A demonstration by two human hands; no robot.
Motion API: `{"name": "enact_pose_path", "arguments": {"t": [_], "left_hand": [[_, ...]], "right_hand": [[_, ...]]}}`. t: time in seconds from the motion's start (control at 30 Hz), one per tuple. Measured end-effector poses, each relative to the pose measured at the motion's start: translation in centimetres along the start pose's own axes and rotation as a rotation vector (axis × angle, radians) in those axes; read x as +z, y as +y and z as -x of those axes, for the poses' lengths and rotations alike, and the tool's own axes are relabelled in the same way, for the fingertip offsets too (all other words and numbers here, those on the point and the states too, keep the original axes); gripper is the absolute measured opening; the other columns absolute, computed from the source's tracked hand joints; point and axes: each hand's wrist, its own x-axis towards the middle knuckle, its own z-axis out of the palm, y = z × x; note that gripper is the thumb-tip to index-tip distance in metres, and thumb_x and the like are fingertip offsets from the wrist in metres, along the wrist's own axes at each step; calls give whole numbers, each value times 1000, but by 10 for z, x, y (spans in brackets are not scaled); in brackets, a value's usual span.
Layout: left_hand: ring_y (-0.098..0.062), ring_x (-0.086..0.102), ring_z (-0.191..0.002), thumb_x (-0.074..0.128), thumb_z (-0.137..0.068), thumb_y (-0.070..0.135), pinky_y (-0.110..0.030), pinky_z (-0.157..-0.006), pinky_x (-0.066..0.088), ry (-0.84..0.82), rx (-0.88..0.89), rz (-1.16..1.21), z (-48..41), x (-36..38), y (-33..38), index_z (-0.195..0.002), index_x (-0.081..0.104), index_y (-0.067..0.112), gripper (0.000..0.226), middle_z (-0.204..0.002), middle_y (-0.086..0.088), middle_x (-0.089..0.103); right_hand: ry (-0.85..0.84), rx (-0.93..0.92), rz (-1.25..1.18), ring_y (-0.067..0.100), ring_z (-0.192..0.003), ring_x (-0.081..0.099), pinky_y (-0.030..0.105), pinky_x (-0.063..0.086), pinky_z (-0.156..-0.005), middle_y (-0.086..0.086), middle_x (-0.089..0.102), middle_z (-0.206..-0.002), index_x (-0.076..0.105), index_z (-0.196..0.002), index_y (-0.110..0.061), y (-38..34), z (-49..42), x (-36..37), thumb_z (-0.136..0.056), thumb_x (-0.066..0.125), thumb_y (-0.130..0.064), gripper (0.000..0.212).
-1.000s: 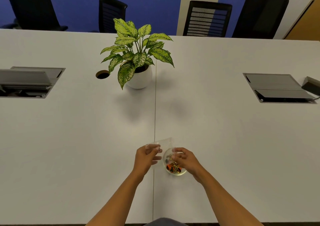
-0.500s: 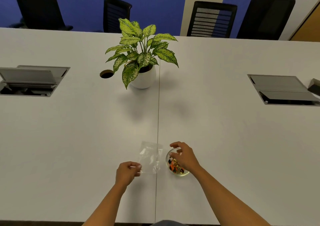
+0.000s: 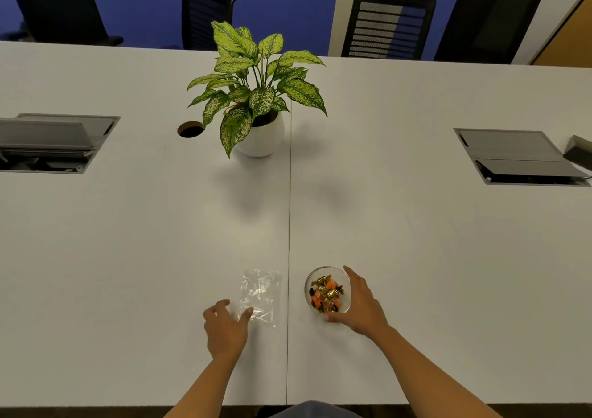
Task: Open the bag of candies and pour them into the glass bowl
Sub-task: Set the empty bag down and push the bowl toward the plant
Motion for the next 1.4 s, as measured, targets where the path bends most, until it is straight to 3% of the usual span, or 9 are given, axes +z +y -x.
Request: {"name": "enact_pose_path", "arguments": {"t": [0.1,0.23,0.43,0.6,0.77,0.97,1.13,1.23,1.4], "left_hand": [[-32,57,-116,74,-82,32,-37,-84,49,-26,182,6,7,9,14,-128,51,18,53,-136,-10,46],[-19,51,-125,74,-82,33,-33,-99,46,-272,383,-10,17,31,37,-135,47,24,60,-140,1,49],[-22,35,-141,78,-77,30,-40,-113,35,-507,408,-135,15,59,67,-151,24,23,92,-156,-3,35],[-27,56,-124,82,-72,22,-32,-96,45,-626,450,-181,7,67,80,-150,23,20,97,-138,-10,58],[-12,68,-94,84,-67,9,-1,-67,45,-608,474,-87,2,70,78,-139,43,23,84,-108,-5,75],[-11,66,-91,83,-64,4,-19,-76,52,-572,473,-63,-7,75,103,-136,49,23,81,-106,-7,75],[-21,69,-103,84,-66,6,-29,-85,51,-549,530,-52,-25,82,156,-137,48,21,81,-109,-10,75],[-23,68,-105,85,-65,7,-39,-92,52,-542,563,-56,-41,89,195,-136,49,21,81,-110,-11,74],[-28,65,-112,86,-65,5,-42,-96,50,-534,579,-60,-76,102,268,-139,46,19,85,-116,-15,71]], "right_hand": [[-35,7,-50,23,-141,35,47,42,-106,-3,23,-158,5,-151,-33,3,2,2,-44,91,-49,138],[-60,0,-99,26,-141,34,41,46,-102,0,19,-159,-2,-151,-32,6,3,4,-52,93,-31,137],[-61,1,-125,27,-143,32,43,44,-106,3,18,-160,-2,-153,-26,8,1,4,-59,90,-18,132],[-62,4,-161,25,-141,34,41,44,-108,3,19,-159,4,-153,-22,10,-1,6,-61,88,-16,125],[-28,3,-248,26,-136,40,35,47,-102,3,25,-156,15,-151,-21,15,-3,11,-57,91,-13,121],[20,-9,-368,19,-129,42,23,45,-93,4,30,-151,21,-148,-21,17,-15,-5,-55,91,-8,118],[70,-52,-441,27,-135,39,44,47,-105,7,31,-148,22,-148,-20,13,-46,-48,-53,91,-3,118],[87,-58,-467,28,-137,38,47,47,-105,7,29,-152,18,-150,-20,8,-74,-77,-54,91,-1,122],[121,-74,-496,29,-137,39,47,46,-106,6,30,-155,16,-151,-20,-3,-132,-127,-56,90,0,122]]}}
